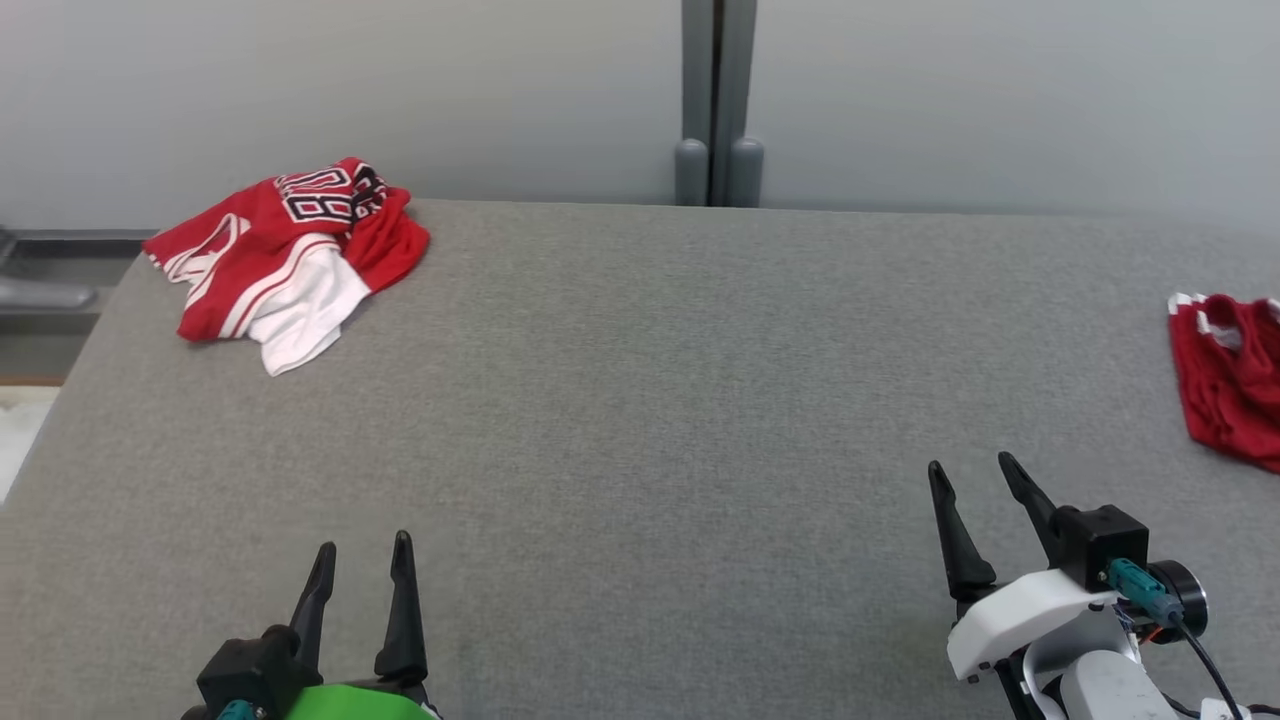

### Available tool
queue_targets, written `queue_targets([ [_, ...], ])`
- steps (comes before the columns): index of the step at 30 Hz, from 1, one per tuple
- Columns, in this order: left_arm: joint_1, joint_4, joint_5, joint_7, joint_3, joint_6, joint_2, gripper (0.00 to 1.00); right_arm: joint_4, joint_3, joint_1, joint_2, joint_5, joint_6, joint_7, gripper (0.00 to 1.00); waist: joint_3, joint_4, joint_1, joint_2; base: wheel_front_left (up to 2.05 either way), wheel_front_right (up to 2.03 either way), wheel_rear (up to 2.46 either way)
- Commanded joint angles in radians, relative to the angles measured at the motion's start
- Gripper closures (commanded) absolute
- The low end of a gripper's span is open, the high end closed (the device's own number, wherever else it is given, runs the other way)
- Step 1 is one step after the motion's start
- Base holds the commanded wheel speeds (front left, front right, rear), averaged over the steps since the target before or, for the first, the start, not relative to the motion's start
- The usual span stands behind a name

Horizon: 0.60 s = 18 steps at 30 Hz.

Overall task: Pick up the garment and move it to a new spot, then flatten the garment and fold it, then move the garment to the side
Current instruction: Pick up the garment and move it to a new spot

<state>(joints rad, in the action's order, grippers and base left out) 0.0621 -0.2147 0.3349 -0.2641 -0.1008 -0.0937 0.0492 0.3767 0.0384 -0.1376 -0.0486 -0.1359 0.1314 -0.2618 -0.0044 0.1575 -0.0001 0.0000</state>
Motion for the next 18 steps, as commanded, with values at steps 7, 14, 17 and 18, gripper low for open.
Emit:
queue_targets([
  [7,0.021,0.008,-0.017,0.0,0.021,0.001,0.003,0.0,-0.009,0.004,0.02,-0.004,-0.01,-0.001,-0.004,0.0,-0.017,0.202,0.0001,0.0,0.0,0.0,0.0],
  [14,0.032,0.011,-0.027,0.0,0.037,-0.006,0.002,0.0,0.0,0.022,0.028,-0.004,-0.02,-0.001,-0.004,0.0,-0.025,0.25,0.0001,0.0,0.0,0.0,0.0],
  [17,0.036,0.011,-0.028,0.0,0.044,-0.009,0.002,0.0,0.0,0.027,0.028,-0.004,-0.022,-0.001,-0.004,0.0,-0.027,0.255,0.0001,0.0,0.0,0.0,0.0],
  [18,0.037,0.012,-0.028,0.0,0.047,-0.01,0.002,0.0,-0.001,0.028,0.029,-0.004,-0.023,-0.001,-0.004,0.0,-0.027,0.255,0.0001,0.0,0.0,0.0,0.0],
])
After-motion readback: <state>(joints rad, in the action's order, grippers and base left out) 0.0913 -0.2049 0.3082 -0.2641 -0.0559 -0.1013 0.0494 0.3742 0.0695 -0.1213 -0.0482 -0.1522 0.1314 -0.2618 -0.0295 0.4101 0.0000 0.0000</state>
